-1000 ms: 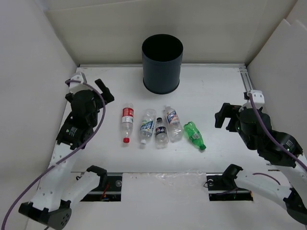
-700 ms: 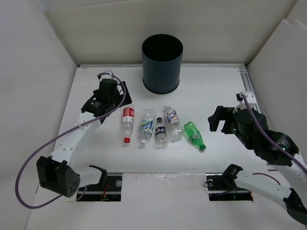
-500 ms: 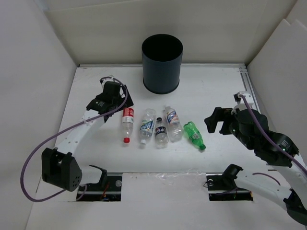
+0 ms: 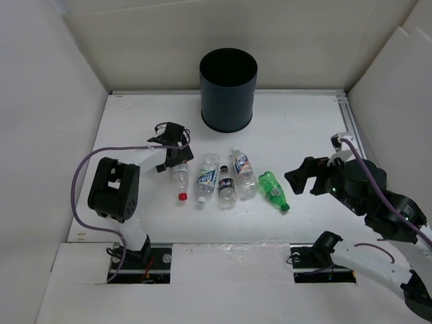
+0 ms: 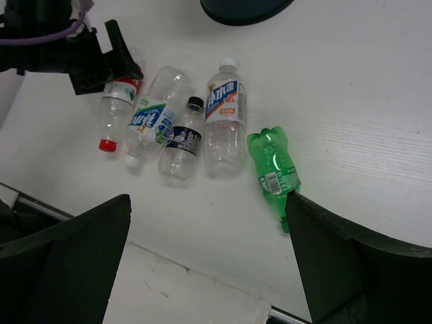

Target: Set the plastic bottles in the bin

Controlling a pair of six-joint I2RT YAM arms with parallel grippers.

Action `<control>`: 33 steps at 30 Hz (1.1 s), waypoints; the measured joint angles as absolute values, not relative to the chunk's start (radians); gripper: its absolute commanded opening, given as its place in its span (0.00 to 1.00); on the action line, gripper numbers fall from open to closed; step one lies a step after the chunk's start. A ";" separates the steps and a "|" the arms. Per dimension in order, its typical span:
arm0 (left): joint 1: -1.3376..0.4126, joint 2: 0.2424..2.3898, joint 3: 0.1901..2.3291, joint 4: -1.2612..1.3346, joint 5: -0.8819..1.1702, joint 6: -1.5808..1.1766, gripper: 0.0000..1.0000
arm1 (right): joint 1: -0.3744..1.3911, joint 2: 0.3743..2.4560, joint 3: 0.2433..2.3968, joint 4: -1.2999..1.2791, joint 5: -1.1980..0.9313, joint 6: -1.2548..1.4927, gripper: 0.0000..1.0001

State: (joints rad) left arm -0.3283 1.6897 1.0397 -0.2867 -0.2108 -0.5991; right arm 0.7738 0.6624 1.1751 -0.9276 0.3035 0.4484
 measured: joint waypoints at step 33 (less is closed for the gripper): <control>-0.340 1.207 1.441 -0.352 0.266 -0.516 0.00 | 0.775 1.443 1.296 -0.033 -0.535 0.399 1.00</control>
